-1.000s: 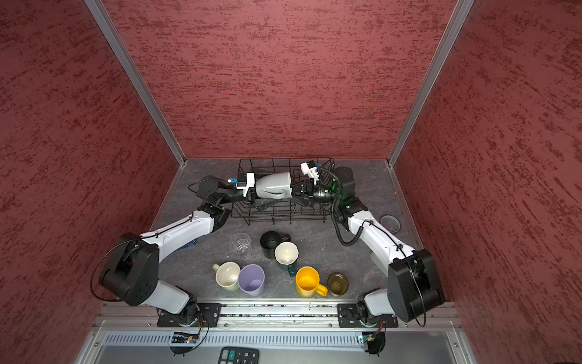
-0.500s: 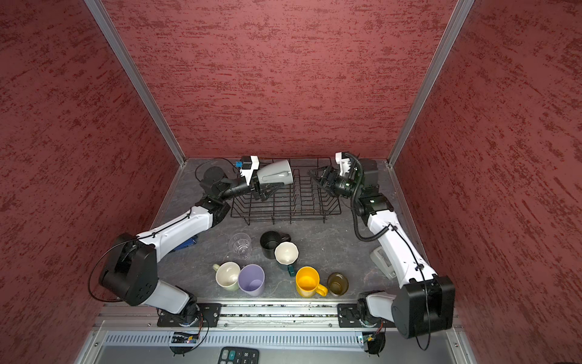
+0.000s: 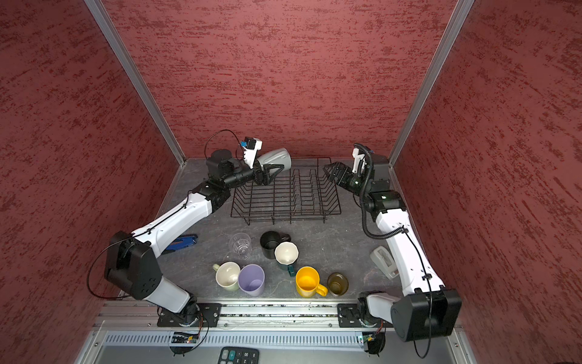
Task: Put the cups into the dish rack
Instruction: 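Lower the white mug upright into the rack's far corner with the left gripper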
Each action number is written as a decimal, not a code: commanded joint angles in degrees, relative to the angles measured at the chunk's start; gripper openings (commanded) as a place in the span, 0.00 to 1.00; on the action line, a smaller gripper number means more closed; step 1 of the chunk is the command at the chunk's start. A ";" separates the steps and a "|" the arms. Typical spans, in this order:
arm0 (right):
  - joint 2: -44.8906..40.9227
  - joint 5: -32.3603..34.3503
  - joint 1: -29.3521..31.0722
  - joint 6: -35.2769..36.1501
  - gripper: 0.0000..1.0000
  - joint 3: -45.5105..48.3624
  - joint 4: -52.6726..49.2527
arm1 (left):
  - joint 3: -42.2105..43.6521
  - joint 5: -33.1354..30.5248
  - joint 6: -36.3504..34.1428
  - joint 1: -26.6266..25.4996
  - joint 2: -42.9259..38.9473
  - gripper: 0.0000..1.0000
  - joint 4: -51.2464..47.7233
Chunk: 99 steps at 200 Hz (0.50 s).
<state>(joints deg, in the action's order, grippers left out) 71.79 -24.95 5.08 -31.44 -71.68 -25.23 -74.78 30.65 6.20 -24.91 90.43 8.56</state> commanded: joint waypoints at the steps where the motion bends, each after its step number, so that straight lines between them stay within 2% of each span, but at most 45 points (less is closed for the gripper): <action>1: -1.21 3.39 -0.75 2.86 0.99 -0.05 -1.56 | -4.02 -1.84 -0.59 0.16 0.63 0.00 -4.77; 46: -0.88 3.58 -1.33 4.52 0.99 -0.04 -2.09 | -13.66 -5.48 -1.61 0.13 5.05 0.00 -20.10; 99: -1.12 4.25 -1.74 6.34 0.99 0.45 -2.78 | -27.99 -12.05 0.76 0.95 13.43 0.00 -39.55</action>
<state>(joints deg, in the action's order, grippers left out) 71.79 -22.41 3.81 -27.05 -71.68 -26.92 -96.12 22.50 5.78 -24.71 101.27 -20.91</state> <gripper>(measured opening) 0.987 0.827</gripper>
